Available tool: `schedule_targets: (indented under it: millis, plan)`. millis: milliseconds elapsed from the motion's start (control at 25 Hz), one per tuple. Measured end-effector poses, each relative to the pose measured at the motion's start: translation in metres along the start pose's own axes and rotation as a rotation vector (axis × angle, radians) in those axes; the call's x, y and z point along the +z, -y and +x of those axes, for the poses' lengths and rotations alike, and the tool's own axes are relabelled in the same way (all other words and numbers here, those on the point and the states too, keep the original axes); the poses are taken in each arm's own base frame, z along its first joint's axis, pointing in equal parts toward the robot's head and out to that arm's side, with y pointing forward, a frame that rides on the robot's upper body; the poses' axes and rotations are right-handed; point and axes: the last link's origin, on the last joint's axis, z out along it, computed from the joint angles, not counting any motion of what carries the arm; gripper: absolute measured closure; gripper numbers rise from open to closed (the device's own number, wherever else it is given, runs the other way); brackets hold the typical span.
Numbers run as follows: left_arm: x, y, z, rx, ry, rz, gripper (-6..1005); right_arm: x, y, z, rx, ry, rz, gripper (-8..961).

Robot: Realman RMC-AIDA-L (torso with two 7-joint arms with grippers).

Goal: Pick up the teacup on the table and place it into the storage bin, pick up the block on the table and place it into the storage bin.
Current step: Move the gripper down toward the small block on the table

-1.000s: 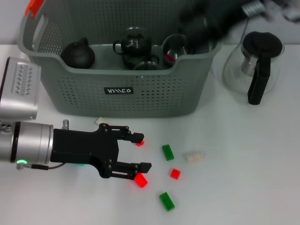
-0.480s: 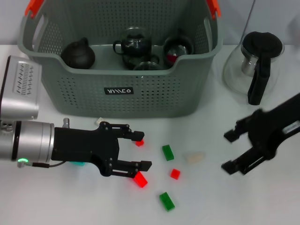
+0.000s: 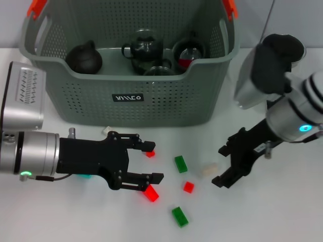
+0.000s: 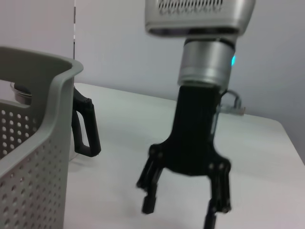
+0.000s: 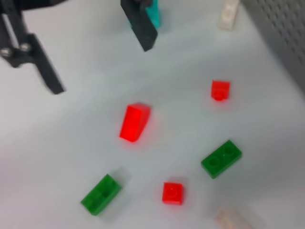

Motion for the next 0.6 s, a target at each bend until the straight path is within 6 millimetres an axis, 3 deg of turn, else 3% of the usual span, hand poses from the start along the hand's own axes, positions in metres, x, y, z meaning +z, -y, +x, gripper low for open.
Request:
schedule_targets:
  millis: [520, 600]
  plan:
    - [0.0, 0.0, -0.002, -0.004, 0.0, 0.008, 247, 0.025, 0.004, -0.009, -0.034, 0.003, 0.067, 23]
    - [0.0, 0.0, -0.002, -0.004, 0.0, 0.008, 247, 0.027, 0.004, -0.009, -0.036, -0.001, 0.071, 103]
